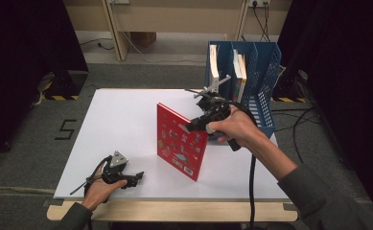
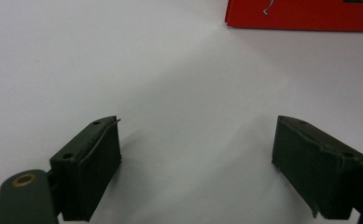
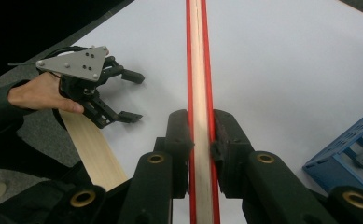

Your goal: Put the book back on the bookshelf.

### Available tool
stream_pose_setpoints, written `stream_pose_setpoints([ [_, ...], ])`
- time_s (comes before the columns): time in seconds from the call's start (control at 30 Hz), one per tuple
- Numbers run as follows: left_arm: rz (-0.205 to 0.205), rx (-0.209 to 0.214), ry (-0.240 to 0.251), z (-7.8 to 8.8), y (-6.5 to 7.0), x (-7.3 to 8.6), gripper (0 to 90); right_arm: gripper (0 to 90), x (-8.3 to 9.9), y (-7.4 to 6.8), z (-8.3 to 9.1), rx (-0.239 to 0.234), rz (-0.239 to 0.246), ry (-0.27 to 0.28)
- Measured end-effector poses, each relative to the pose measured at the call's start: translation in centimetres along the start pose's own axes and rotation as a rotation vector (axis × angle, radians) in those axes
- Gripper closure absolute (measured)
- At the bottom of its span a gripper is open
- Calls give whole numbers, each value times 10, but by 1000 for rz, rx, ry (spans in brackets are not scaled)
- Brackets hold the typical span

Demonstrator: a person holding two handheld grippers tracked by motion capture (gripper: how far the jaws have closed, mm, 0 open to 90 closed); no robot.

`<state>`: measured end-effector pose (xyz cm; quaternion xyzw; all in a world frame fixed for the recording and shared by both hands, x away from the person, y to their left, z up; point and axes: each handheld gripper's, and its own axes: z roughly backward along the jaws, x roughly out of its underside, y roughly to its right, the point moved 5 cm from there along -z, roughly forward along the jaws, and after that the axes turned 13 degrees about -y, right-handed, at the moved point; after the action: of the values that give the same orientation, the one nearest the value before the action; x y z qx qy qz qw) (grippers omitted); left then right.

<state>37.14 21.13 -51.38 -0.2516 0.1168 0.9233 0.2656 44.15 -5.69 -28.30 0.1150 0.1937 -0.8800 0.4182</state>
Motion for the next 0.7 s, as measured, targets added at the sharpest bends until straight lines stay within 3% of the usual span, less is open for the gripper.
stream_pose_setpoints([
  [0.33, -11, -7, 2, 0, 0, 0, 146, 771, -23, -3, -9, -3, 11, -63],
  [0.7, -7, 0, -1, 0, 1, 0, 144, 766, -34, -1, -19, -2, -1, -101],
])
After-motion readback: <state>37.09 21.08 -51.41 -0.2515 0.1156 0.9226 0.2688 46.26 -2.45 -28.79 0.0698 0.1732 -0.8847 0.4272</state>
